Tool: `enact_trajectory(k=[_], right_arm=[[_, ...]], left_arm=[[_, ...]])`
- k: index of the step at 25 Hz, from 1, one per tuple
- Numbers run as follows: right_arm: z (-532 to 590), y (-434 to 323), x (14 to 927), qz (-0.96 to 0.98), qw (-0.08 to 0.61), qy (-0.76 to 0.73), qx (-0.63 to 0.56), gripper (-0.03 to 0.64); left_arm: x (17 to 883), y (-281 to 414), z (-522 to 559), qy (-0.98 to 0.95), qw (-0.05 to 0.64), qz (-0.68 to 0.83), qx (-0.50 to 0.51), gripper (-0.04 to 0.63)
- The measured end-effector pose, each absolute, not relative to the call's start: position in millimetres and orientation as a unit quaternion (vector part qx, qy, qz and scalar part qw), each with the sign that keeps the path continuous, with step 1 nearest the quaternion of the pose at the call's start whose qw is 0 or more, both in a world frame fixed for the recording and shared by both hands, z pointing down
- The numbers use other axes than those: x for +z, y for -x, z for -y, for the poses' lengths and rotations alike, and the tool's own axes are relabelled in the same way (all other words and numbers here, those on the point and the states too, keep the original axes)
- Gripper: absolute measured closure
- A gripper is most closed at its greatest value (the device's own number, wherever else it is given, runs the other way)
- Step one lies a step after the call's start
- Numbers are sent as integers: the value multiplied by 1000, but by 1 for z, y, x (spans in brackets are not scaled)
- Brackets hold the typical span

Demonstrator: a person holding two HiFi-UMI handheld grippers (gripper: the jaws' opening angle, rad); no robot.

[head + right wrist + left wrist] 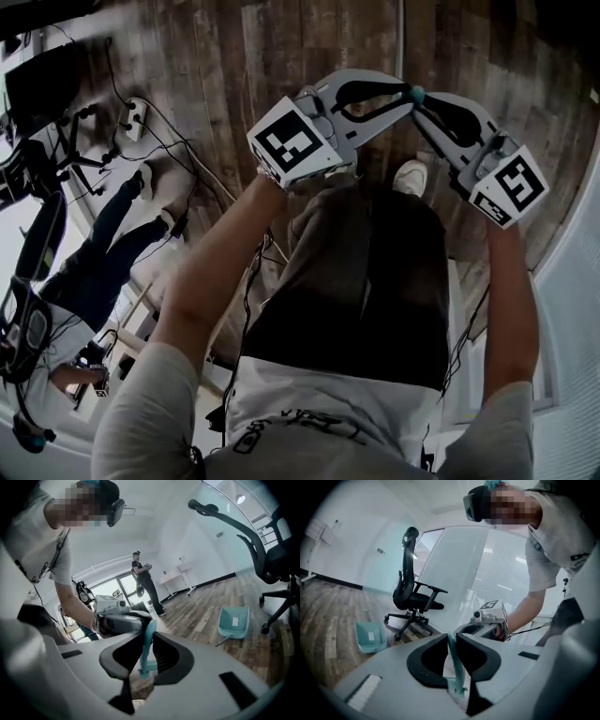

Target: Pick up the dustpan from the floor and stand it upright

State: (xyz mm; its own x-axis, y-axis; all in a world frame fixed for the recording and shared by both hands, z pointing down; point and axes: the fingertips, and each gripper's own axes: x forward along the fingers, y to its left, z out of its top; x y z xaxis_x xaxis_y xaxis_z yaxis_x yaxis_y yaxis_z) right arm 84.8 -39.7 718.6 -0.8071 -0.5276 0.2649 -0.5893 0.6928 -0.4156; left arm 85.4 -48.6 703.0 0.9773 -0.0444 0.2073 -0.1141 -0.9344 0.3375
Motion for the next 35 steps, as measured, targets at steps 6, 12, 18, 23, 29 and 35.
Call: enact_trajectory(k=[6, 12, 18, 23, 29, 35], right_arm=[[50, -70, 688, 914, 48, -288, 282, 563], [25, -76, 640, 908, 34, -282, 309, 563], [28, -77, 614, 903, 23, -264, 337, 560], [36, -79, 600, 901, 16, -257, 349, 558], [38, -79, 577, 893, -1, -248, 377, 551], [31, -85, 585, 879, -23, -243, 409, 546]], left_arm=[[674, -70, 59, -971, 210, 38, 104, 545], [627, -76, 35, -969, 224, 38, 99, 543], [601, -77, 39, -965, 245, 44, 87, 538], [587, -77, 47, -961, 260, 56, 73, 537], [560, -77, 48, -955, 284, 68, 49, 540], [566, -82, 37, -955, 285, 66, 39, 592]])
